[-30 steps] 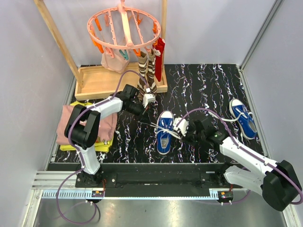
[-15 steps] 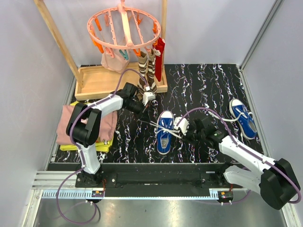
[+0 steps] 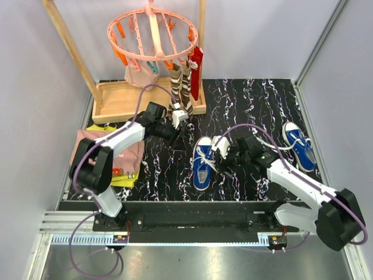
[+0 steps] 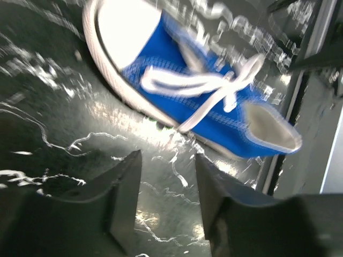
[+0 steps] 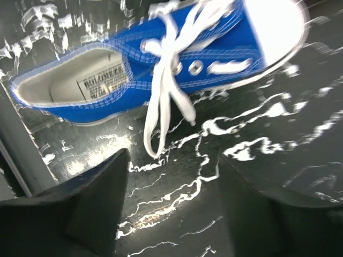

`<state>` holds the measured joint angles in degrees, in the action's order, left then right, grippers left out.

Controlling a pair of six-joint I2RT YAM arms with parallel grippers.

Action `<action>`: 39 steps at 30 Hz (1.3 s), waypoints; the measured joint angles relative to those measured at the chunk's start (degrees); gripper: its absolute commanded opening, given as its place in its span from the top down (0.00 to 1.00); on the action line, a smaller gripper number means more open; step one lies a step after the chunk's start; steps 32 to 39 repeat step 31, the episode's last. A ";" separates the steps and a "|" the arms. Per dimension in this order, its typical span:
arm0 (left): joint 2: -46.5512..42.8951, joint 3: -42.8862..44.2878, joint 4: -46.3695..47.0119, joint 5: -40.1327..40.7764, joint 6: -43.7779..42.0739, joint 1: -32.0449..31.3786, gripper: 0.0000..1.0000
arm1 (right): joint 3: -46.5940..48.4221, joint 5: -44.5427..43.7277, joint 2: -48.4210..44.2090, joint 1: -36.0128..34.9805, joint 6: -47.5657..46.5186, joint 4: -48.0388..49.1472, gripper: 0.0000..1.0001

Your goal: Tie the shoes

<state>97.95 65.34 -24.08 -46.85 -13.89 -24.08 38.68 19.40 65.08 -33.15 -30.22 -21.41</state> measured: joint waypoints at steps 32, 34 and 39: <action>-37.66 -6.64 -25.88 30.05 10.95 14.95 0.01 | 15.93 -2.25 -14.95 30.47 25.53 -21.99 0.00; -37.66 -6.64 -25.88 30.05 10.95 14.95 0.01 | 15.93 -2.25 -14.95 30.47 25.53 -21.99 0.00; -37.66 -6.64 -25.88 30.05 10.95 14.95 0.01 | 15.93 -2.25 -14.95 30.47 25.53 -21.99 0.00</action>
